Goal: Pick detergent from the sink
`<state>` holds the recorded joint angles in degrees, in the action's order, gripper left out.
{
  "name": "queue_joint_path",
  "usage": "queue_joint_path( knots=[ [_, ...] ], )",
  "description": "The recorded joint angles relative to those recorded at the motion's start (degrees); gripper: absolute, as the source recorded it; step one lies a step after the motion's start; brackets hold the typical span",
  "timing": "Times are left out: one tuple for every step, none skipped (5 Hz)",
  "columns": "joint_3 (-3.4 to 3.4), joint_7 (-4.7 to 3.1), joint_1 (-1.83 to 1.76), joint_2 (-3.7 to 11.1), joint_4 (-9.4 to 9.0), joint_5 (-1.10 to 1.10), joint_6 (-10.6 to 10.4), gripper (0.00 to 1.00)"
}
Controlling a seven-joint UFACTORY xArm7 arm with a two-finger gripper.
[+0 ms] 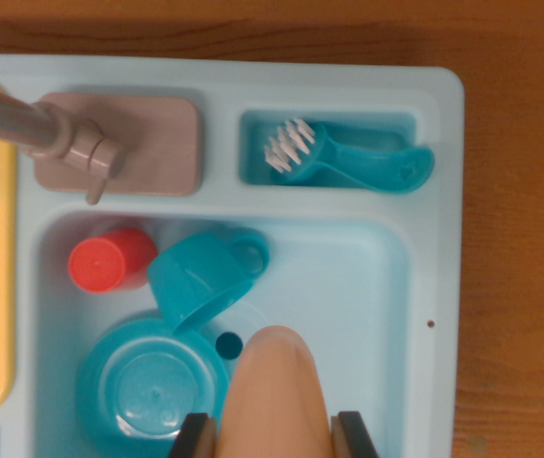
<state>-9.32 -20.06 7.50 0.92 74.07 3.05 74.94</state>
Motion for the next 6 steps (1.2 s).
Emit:
queue_joint_path(
  knots=[
    [-0.02,0.2,-0.02,-0.64,1.24,-0.19,1.86,1.0],
    [-0.02,0.2,-0.02,-0.64,1.24,-0.19,1.86,1.0],
    [-0.04,0.35,-0.03,-1.15,2.21,-0.34,3.33,1.0],
    [-0.04,0.35,-0.03,-1.15,2.21,-0.34,3.33,1.0],
    [-0.05,0.46,-0.04,-1.5,2.88,-0.45,4.35,1.0],
    [-0.05,0.46,-0.04,-1.5,2.88,-0.45,4.35,1.0]
  ],
)
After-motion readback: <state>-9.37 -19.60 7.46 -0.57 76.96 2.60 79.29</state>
